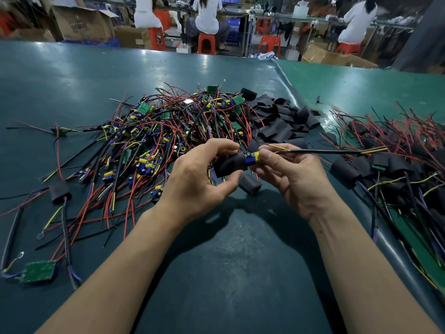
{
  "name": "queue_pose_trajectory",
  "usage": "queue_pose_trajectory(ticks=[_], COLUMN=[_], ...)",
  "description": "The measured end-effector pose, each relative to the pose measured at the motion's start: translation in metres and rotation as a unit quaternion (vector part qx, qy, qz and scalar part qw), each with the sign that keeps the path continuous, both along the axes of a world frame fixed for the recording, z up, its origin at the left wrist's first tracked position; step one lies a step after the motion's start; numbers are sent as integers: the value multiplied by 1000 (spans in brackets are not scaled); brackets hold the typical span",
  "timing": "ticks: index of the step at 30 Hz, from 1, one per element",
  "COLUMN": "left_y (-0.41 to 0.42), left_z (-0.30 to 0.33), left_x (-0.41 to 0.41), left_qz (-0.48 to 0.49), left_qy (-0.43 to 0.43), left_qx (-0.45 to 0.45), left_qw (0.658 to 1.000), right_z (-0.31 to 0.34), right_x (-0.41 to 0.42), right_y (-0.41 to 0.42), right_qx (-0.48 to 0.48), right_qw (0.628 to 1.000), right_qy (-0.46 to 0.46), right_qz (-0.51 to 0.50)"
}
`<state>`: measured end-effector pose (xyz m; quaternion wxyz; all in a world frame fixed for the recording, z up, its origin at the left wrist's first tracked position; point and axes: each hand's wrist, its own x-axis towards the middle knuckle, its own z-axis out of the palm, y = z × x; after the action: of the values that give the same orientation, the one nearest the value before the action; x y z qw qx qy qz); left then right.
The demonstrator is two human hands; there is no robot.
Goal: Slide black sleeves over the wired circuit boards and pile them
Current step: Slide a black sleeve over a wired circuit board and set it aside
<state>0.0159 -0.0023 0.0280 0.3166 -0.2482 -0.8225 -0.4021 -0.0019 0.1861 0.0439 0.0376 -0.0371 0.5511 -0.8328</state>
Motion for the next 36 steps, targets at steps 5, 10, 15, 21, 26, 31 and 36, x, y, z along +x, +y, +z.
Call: queue_pose_trajectory(ticks=[5, 10, 15, 21, 26, 31, 36], left_y=[2, 3, 4, 4, 6, 5, 5], left_z=[-1, -2, -1, -1, -1, 2, 3], left_x=[1, -1, 0, 0, 0, 2, 4], left_qz=[-11, -17, -33, -42, -52, -48, -38], left_qy=[10, 8, 6, 2, -11, -4, 7], left_qx=[13, 23, 31, 23, 45, 46, 6], left_qw=[1000, 1000, 999, 999, 998, 998, 999], right_z=[-1, -2, -1, 1, -2, -3, -8], right_x=[0, 2, 1, 1, 1, 1, 3], right_y=[-4, -6, -3, 4, -1, 0, -11], right_qx=[30, 58, 61, 82, 76, 64, 31], right_qw=[999, 998, 998, 996, 996, 996, 998], right_qy=[-9, -16, -9, -6, 0, -5, -26], right_qz=[-16, 2, 17, 34, 46, 69, 50])
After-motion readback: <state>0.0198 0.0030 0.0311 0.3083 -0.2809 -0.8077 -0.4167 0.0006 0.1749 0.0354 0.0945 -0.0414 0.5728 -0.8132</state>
